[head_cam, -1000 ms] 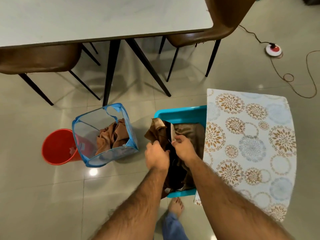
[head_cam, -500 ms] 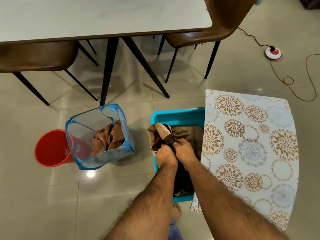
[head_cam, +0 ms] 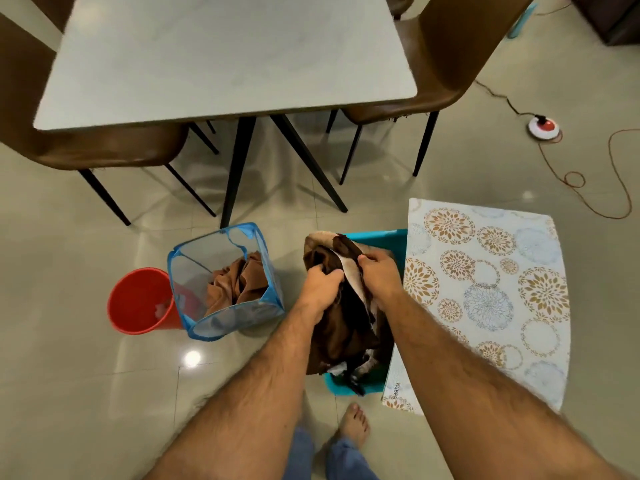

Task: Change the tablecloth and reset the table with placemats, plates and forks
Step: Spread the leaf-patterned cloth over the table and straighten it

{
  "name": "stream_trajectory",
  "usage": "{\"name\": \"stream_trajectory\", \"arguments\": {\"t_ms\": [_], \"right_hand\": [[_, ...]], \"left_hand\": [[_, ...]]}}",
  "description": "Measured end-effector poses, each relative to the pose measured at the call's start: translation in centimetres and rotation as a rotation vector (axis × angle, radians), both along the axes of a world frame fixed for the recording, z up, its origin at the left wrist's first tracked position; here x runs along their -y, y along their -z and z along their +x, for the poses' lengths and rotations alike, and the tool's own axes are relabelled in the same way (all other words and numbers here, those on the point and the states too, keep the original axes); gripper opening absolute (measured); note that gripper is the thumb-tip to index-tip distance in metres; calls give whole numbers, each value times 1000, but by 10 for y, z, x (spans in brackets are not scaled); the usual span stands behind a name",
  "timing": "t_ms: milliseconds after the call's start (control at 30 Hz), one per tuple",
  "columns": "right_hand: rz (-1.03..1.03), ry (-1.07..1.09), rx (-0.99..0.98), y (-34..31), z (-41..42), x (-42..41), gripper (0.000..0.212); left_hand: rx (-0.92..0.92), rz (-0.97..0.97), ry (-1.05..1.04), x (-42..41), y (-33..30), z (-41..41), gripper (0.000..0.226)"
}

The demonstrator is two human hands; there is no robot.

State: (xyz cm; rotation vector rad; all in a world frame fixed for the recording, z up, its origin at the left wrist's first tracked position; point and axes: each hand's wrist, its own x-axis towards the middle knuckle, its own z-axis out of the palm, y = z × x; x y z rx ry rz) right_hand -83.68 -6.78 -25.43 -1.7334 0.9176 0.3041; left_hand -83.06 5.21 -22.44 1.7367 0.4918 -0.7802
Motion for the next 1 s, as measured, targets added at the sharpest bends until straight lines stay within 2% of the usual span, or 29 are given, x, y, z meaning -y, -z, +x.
{"name": "stream_trajectory", "arguments": {"t_ms": [100,167,200,300,400,467,633,700,733,800,833,1000], "right_hand": [[25,35,55,-42,5,4,30],[84,49,86,-68,8,3,42],[136,67,92,-80,7,2,49],[357,138,163,-120,5,0,57],[457,109,259,-167,6,8,91],[489,66,281,-204,11,18,94],[747,-124,402,-324,19,39,61],[674,-185,551,-378,21,38,40],[634,-211,632,-401,20,38,38],[533,-222,740,-435,21,38,47],[492,-214,780,-446,20,40,49],[323,-112,872,-474,5,47,25]], "left_hand": [[28,-111,-14,-13,-52,8,20],[88,-133,-30,-24,-79,18,23],[107,-145,-49,-30,-97,23,27],[154,-297,-113,-45,-165,38,20],[267,-407,-163,-61,-242,50,33],[369,-456,-197,-72,-291,54,36],[605,-540,-280,-93,-388,39,30],[652,-529,-285,-104,-414,31,29],[683,-521,-270,-108,-425,27,28],[670,-539,-253,-116,-437,28,26],[658,-543,-243,-119,-440,27,27],[678,-496,-135,-125,-423,32,17]]}}
